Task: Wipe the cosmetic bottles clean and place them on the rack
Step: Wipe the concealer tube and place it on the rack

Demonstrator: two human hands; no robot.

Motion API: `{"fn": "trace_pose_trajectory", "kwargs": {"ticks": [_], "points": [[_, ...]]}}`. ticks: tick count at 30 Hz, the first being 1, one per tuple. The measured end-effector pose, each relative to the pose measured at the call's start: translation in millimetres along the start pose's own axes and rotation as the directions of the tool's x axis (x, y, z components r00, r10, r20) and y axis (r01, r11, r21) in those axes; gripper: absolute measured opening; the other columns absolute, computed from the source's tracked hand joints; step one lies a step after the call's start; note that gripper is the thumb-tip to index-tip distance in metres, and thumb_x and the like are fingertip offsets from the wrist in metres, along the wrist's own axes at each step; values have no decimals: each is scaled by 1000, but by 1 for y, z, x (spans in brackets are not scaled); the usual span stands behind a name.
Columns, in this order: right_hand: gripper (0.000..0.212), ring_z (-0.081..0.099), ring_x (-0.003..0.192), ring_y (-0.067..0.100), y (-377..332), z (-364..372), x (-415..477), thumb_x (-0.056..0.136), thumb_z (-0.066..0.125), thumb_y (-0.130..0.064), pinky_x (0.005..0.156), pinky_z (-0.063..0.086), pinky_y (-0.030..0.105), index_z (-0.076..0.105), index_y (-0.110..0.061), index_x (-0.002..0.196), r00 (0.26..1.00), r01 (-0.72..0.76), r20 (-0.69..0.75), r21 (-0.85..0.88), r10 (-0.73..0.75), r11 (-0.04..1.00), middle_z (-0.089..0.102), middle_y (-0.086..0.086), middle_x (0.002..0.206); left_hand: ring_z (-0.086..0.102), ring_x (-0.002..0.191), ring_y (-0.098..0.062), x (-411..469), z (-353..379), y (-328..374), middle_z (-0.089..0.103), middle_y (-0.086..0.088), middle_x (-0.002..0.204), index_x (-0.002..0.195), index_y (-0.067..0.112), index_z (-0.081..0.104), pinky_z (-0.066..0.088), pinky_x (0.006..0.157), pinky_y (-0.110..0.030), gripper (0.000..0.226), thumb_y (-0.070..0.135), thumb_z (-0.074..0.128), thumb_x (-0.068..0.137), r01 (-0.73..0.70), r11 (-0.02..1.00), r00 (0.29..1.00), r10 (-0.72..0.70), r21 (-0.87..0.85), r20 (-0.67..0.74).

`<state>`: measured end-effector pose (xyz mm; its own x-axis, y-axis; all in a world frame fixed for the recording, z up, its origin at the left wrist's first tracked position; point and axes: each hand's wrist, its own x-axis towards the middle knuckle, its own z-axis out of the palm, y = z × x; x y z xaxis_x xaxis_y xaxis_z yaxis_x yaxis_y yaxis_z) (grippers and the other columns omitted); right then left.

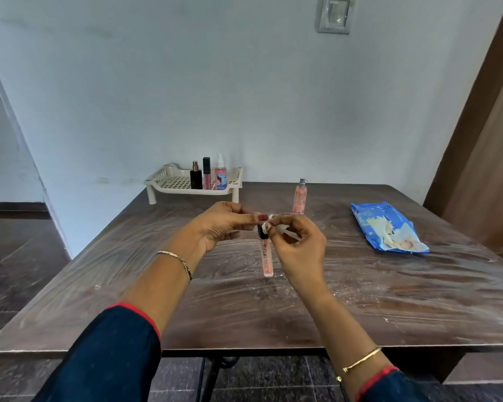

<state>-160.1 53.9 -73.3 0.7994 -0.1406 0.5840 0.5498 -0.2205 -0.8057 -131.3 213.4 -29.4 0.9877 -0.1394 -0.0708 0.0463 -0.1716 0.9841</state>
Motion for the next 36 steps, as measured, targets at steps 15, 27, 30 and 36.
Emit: {"fn": "trace_pose_trajectory", "kwargs": {"ticks": [15, 27, 30, 36], "points": [[10, 62, 80, 7, -2, 4, -3, 77, 77, -10, 65, 52, 13, 70, -15, 83, 982, 185, 76, -220, -172, 958, 63, -6, 85, 61, 78, -5, -4, -2, 0, 70, -4, 90, 97, 5, 72, 38, 72, -28, 41, 36, 79, 71, -25, 995, 999, 28, 97, -39], [21, 52, 64, 5, 23, -4, -30, 74, 76, -13, 59, 45, 19, 59, -19, 62, 965, 127, 262, -493, 7, 861, 52, -10, 70, 63, 79, -4, -2, -9, -1, 71, 5, 91, 99, 13, 72, 40, 77, -31, 56, 42, 83, 53, 88, 994, 996, -88, 66, -12], [25, 49, 65, 3, 26, -6, -36, 75, 75, -17, 56, 33, 11, 56, -24, 61, 953, 100, 292, -569, 87, 816, 53, -11, 72, 63, 79, -4, 0, -7, -1, 71, 5, 89, 106, 9, 70, 40, 75, -29, 69, 43, 83, 47, 91, 994, 996, -90, 60, -11], [19, 54, 66, 2, 19, -5, -28, 73, 74, -17, 57, 36, 12, 61, -22, 60, 942, 28, 292, -563, 167, 826, 60, -11, 71, 65, 74, -1, 4, -2, 0, 71, 9, 84, 109, 9, 69, 40, 68, -26, 46, 32, 80, 71, 108, 991, 994, -107, 74, -24]]}}
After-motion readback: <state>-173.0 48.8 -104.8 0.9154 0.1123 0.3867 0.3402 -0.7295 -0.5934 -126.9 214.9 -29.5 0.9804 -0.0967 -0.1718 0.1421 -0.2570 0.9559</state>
